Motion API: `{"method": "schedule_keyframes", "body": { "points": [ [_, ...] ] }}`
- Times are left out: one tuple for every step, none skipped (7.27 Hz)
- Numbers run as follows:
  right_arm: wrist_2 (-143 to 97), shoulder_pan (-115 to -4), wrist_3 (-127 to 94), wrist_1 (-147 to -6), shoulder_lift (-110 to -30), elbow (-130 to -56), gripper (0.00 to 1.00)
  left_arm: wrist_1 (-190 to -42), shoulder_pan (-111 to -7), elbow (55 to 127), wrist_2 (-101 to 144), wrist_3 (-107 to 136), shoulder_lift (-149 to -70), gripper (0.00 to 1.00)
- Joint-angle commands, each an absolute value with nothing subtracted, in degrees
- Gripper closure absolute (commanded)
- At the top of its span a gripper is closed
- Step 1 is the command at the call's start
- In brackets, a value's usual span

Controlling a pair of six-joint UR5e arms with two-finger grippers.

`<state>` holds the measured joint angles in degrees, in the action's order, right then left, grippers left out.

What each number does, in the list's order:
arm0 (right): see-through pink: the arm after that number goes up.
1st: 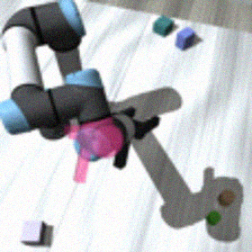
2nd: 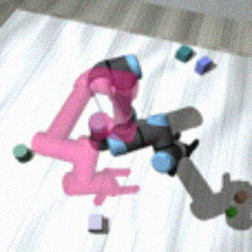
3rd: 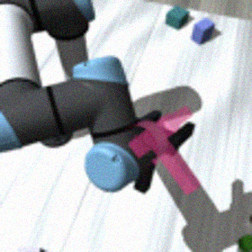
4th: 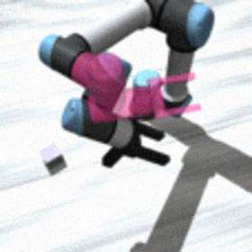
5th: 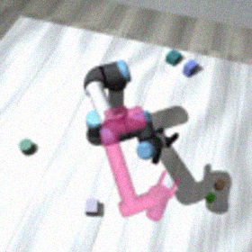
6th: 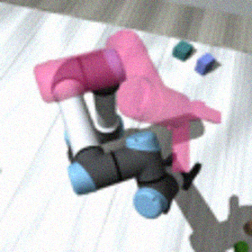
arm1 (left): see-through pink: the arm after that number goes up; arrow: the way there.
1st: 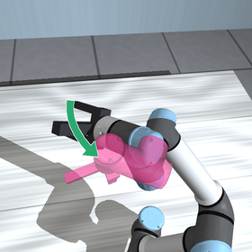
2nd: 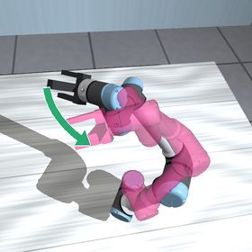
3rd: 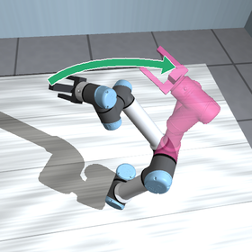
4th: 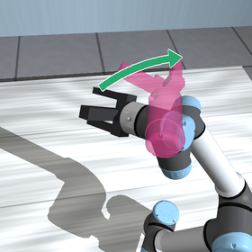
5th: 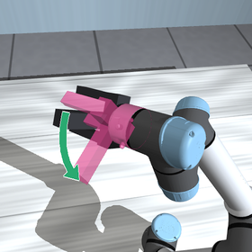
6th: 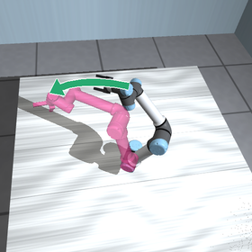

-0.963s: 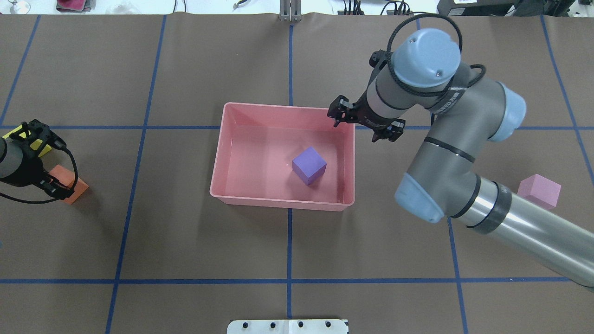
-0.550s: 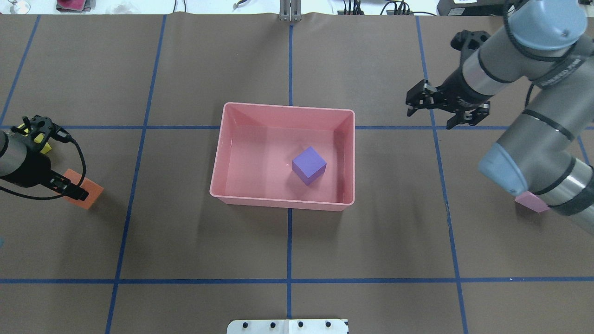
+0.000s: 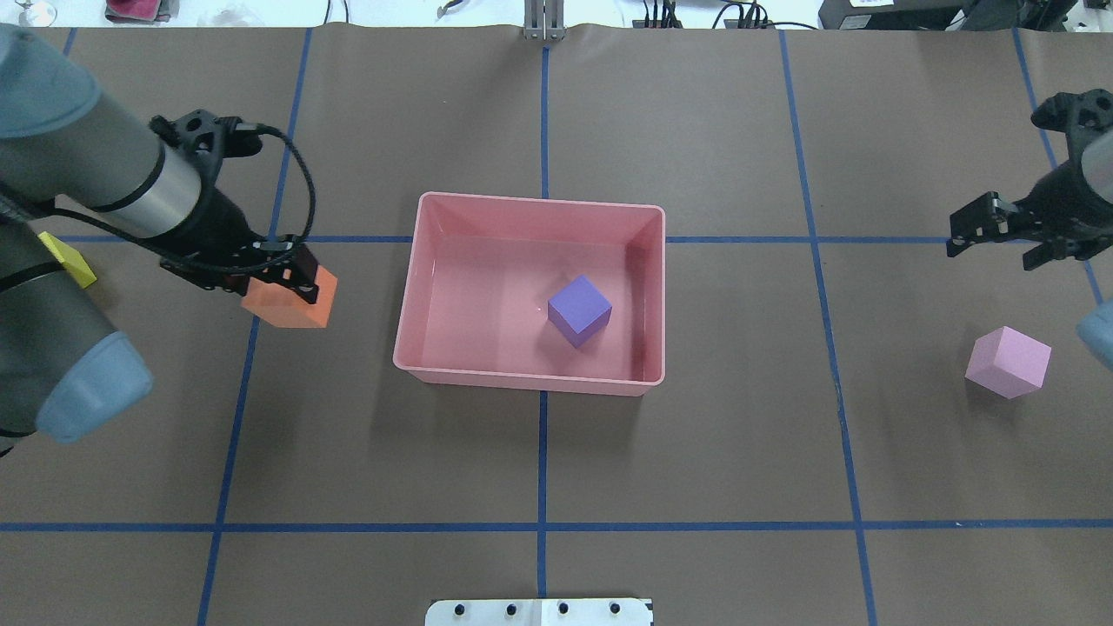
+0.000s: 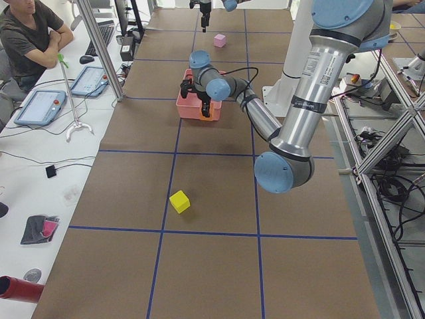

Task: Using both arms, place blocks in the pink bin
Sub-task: 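Grasp the orange cube with the left gripper while the right withdraws, then place the orange cube in the bin while the right gripper grasps the pink cube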

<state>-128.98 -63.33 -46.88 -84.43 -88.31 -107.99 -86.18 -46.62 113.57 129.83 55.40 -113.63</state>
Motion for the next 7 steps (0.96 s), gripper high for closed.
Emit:
{"method": "schedule_keyframes", "body": {
  "points": [
    [-129.1,-63.9,-46.3,-84.5,-93.3,-106.1,0.0,-77.5,-42.3,112.9,127.8,61.1,-124.2,1.0],
    [-129.0,-63.9,-47.0,-84.5,-93.3,-105.0,0.0,-77.4,-40.8,110.1,124.6,62.9,-128.1,1.0],
    [-129.7,-63.9,-49.6,-84.5,-93.3,-103.0,0.0,-77.4,-39.2,106.6,123.3,64.5,-131.3,1.0],
    [-130.2,-63.7,-54.4,-84.1,-93.1,-102.3,0.0,-77.4,-38.8,104.4,121.8,64.9,-133.1,1.0],
    [-130.7,-63.6,-55.0,-81.6,-93.3,-100.8,0.0,-77.4,-37.2,104.1,120.2,64.9,-133.2,1.0],
    [-131.6,-63.4,-55.0,-79.8,-93.3,-98.9,0.0,-77.5,-36.3,103.0,118.8,64.9,-133.2,1.0],
    [-131.6,-62.6,-55.1,-79.5,-93.2,-98.4,0.0,-77.8,-35.6,101.4,118.6,64.8,-133.2,1.0]
  ]
}}
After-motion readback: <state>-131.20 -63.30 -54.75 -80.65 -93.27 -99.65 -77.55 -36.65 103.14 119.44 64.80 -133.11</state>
